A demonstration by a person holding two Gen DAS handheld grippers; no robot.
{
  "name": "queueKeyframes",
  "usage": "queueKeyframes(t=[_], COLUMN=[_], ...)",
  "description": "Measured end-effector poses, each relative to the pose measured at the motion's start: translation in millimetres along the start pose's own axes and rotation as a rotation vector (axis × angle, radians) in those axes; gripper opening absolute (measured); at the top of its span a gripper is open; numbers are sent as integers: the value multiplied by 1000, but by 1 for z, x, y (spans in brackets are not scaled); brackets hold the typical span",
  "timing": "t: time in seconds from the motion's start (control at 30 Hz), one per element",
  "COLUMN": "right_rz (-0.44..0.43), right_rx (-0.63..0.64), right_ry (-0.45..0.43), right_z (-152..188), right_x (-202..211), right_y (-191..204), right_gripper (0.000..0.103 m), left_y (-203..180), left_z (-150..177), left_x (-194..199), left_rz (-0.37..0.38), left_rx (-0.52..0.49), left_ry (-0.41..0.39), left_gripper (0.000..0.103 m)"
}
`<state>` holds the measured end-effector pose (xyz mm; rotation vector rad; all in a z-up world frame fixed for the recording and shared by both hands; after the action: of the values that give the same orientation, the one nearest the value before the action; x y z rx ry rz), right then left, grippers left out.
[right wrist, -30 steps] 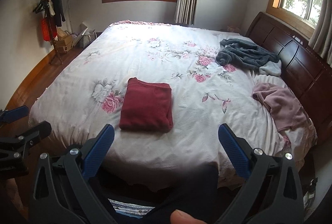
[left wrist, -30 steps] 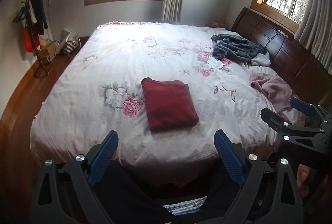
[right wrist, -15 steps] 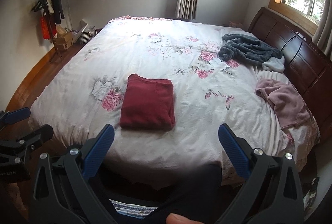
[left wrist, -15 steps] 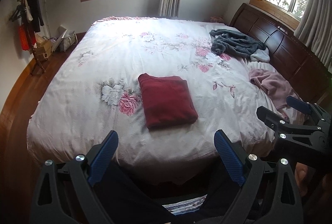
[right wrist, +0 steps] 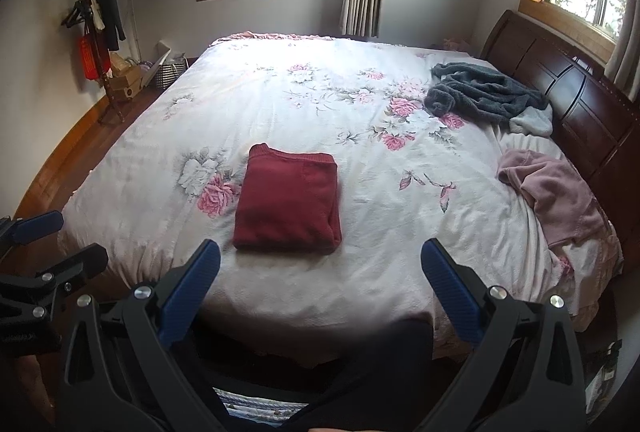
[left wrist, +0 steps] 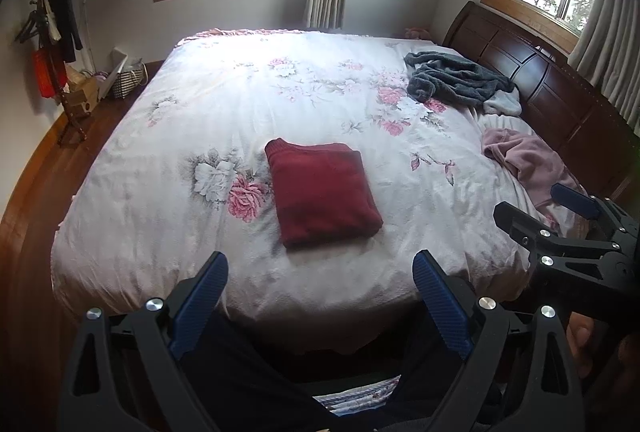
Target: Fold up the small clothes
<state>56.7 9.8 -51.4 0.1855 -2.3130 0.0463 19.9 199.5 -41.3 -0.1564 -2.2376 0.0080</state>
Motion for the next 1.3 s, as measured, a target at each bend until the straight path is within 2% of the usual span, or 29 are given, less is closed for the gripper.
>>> queueKeyframes(t=[1.3], right_rz=[13], right_rx=[4], right_ry=[6], right_z=[-1], right_x=[-12], right_y=[2], right_gripper=[100], left_y=[6], left_z=[1], left_x=[-12], left_rz=[2], left_rx=[-3], left_ry=[20], left_gripper=[94])
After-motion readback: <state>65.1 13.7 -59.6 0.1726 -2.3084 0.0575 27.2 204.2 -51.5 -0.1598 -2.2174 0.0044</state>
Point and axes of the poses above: each gripper's, at about its wrist camera, not at the fingertips, and x roughly against the way its jaws point, y to its left, z to its underside, the point moved 9 cm from there along -x, roughly the way its jaws point, and after that the axes turned 6 degrees about -x, right-handed, at the moved point
